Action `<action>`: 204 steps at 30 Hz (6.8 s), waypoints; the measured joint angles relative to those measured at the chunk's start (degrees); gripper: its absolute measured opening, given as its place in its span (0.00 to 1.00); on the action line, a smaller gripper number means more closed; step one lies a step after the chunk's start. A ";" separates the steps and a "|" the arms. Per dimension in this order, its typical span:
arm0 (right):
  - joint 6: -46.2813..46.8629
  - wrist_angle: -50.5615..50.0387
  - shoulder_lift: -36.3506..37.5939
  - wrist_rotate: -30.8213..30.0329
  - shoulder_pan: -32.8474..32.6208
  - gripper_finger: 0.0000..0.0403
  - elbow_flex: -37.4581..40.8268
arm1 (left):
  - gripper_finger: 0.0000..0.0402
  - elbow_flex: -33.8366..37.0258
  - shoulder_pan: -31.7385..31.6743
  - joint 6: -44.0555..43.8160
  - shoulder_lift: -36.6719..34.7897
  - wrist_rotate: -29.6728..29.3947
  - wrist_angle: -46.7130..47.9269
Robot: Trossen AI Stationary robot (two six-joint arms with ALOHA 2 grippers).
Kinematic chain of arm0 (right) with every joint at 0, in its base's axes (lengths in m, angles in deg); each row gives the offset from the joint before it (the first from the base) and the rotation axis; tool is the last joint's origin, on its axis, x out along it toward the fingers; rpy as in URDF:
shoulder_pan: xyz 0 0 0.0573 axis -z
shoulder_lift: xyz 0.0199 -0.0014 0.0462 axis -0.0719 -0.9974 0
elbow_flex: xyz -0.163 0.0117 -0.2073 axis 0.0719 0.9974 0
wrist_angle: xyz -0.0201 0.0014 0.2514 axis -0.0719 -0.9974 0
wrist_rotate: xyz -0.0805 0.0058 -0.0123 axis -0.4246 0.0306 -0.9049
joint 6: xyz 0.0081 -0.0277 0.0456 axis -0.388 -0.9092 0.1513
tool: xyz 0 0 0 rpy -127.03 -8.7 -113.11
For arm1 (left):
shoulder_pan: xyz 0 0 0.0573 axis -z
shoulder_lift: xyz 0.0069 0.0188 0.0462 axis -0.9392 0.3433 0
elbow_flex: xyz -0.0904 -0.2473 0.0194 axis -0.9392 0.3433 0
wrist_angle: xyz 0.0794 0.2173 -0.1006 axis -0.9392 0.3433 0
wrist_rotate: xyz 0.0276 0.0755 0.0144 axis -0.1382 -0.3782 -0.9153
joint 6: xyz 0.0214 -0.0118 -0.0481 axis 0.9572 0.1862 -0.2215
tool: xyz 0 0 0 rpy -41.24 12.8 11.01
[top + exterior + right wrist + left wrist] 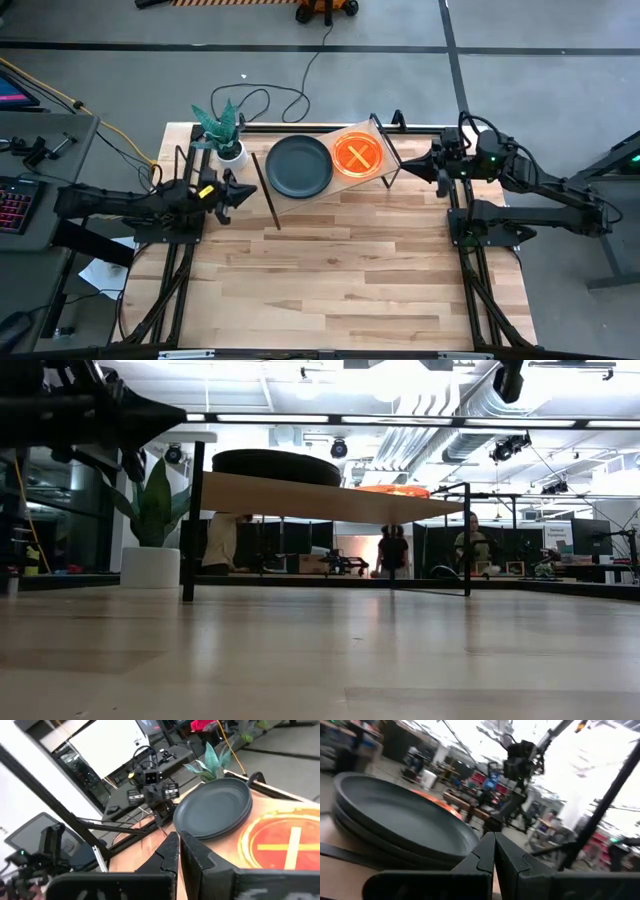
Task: Place and stack plates onto a shelf
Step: Return to Home Position
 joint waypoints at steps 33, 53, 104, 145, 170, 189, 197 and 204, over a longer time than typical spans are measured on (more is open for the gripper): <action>-12.63 -8.22 3.06 9.37 -0.22 0.00 0.07 | 0.00 -0.09 3.51 2.92 -2.89 2.50 13.01; -6.60 8.13 17.36 6.70 -6.97 0.00 15.42 | 0.00 -0.08 3.47 2.91 -21.07 2.58 31.01; -6.84 30.06 24.04 -7.23 -8.33 0.00 46.36 | 0.00 -0.07 3.42 2.92 -21.27 3.99 30.60; -6.84 18.98 35.63 -6.81 -7.58 0.00 46.40 | 0.00 -0.02 8.47 2.92 -21.24 3.99 30.60; -6.84 18.98 35.60 -6.81 -7.58 0.00 46.40 | 0.00 -0.02 8.45 2.92 -21.22 3.99 30.64; -6.83 18.98 35.60 -6.81 -7.58 0.00 46.40 | 0.00 -0.02 8.45 2.92 -21.22 3.99 30.66; -6.84 18.98 35.60 -6.81 -7.59 0.00 46.40 | 0.00 -0.02 8.45 2.92 -21.22 3.99 30.66; -6.84 18.98 35.59 -6.81 -7.59 0.00 46.40 | 0.00 -0.02 8.45 2.92 -21.22 3.99 30.66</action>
